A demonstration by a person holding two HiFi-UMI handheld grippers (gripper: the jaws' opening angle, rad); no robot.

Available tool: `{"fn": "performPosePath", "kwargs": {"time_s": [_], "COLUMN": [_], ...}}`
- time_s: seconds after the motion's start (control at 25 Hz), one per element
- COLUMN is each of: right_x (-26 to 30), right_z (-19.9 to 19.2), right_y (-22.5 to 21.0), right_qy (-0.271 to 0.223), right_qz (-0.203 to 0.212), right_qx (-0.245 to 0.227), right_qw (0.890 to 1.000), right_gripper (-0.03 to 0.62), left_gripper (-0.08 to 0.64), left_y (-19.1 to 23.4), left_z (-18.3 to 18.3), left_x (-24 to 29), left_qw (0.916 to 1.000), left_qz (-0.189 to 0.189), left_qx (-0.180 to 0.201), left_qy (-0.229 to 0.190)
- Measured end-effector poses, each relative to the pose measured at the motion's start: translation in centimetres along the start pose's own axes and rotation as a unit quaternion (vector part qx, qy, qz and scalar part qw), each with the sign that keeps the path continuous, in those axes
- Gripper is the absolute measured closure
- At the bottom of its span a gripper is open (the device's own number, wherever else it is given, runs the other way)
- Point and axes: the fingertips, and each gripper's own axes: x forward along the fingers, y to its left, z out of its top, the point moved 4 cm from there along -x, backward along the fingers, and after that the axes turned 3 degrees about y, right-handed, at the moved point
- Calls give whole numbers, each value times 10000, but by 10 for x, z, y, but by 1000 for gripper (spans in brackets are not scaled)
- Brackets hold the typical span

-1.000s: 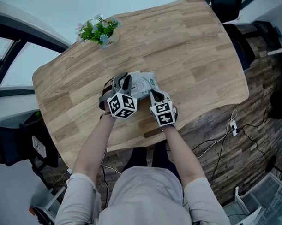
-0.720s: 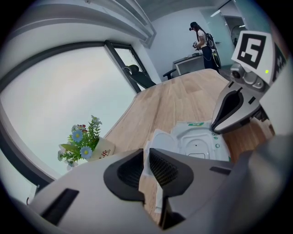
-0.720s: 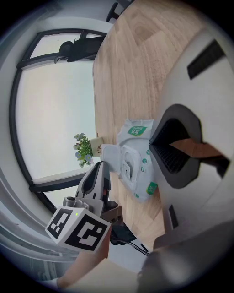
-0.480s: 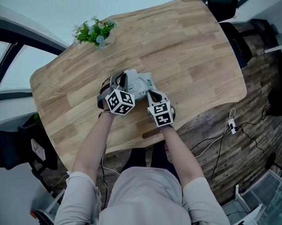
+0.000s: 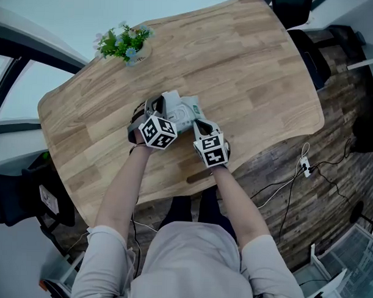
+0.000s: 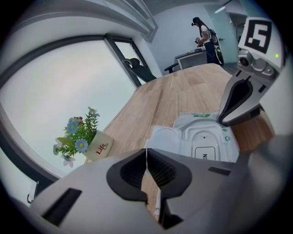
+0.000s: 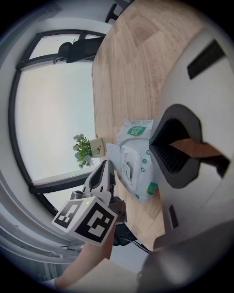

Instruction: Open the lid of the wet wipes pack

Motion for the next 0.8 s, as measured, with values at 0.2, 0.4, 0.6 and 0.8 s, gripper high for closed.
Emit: {"fn": "performPosePath", "kwargs": {"time_s": [0.2, 0.4, 0.6, 0.8], "right_x": [2, -1, -13, -31], "right_z": [0, 4, 10, 23], "right_y": [-3, -5, -2, -3], "right_qy": [-9, 81, 25, -252], "right_qz": [-75, -169, -207, -334], "right_qx": [4, 69, 151, 82], "right_qw": [10000, 9998, 9997, 9991], "right_gripper": [588, 584, 584, 584], "left_gripper": [535, 535, 535, 535], "left_y": [1, 2, 8, 20], "left_z": [1, 6, 12, 18], "left_x": [-4, -15, -29, -48], "left_qw": [10000, 9997, 9985, 9972], "left_qz": [1, -23, 39, 183], "left_qx": [-4, -136, -330, -436], "left_qy": [-53, -224, -425, -581]}}
